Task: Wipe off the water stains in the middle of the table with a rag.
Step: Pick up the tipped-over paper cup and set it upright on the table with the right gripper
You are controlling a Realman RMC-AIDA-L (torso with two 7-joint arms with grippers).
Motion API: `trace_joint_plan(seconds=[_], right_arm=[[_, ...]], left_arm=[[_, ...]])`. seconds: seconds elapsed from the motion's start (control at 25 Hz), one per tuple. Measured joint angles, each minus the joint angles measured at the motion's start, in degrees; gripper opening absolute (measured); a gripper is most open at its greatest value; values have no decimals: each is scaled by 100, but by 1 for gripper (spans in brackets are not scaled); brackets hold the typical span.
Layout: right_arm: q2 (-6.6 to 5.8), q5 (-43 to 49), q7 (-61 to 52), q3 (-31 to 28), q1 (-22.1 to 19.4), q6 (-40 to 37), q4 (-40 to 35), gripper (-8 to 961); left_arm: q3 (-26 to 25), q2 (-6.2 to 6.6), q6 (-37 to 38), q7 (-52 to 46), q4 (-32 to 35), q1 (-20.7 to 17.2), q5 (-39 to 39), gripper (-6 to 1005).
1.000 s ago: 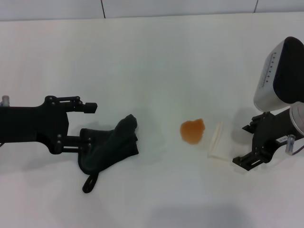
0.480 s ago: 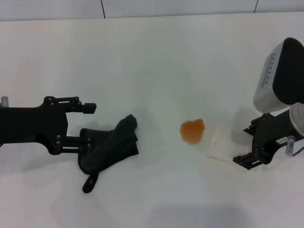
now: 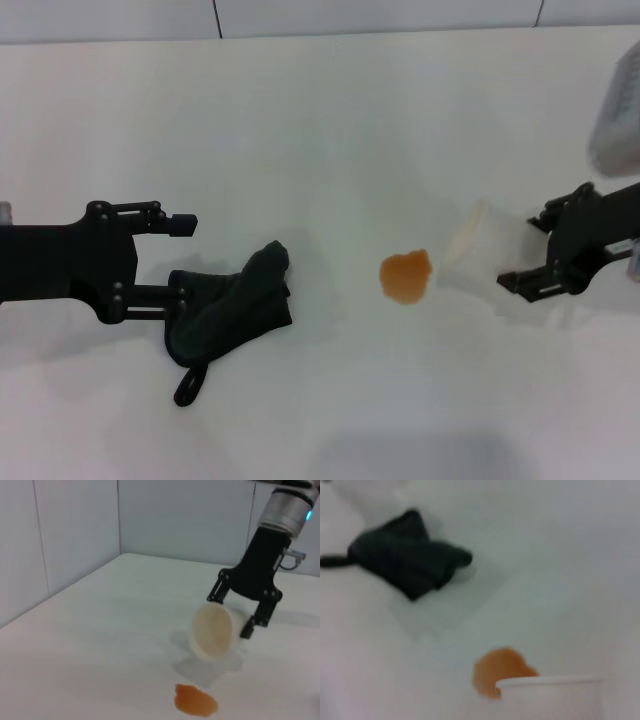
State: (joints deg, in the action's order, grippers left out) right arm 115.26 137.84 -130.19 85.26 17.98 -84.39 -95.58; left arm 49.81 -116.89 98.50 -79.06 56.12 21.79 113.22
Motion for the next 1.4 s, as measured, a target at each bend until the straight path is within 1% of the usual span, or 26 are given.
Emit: trace_joint_plan(seconds=[0.04,0.08,0.16,0.28,0.48,0.64,0.84,0.96,1.4], right_arm=[[-1,-328,277,-267,-93,50,45,675],[-1,-328,277,-267,-93,50,45,675],[-3,-872,722,-578,-239,239,225,675],[-9,-1528,1366,-882,-401,574,602,675],[-10,-2727,2781,-1306,-515,1140,1694,675],[-12,-3312,3662,-1564,-457,1406,2649,675],[-12,-3738,4485,-1599,-439,1647,3397,675],[-12,-4048,4841,-1599,-462,1665,3700,676],[-6,-4560,5611,-1594,-510,1690,4352,676]], left_arm=[[0,-1,0,4,-1,0,0,741],[-1,-1,-1,12,-2,1,0,741],[-2,-1,-3,40,-3,2,-5,740],[-3,-1,-5,63,-5,0,-9,739],[-6,7,-7,66,-5,9,-14,738],[-12,6,-26,53,-5,41,-8,737],[-15,-6,-72,17,-5,52,-29,735],[-15,-8,-95,15,-5,53,-30,735],[-15,1,-147,-51,-5,67,-32,732]])
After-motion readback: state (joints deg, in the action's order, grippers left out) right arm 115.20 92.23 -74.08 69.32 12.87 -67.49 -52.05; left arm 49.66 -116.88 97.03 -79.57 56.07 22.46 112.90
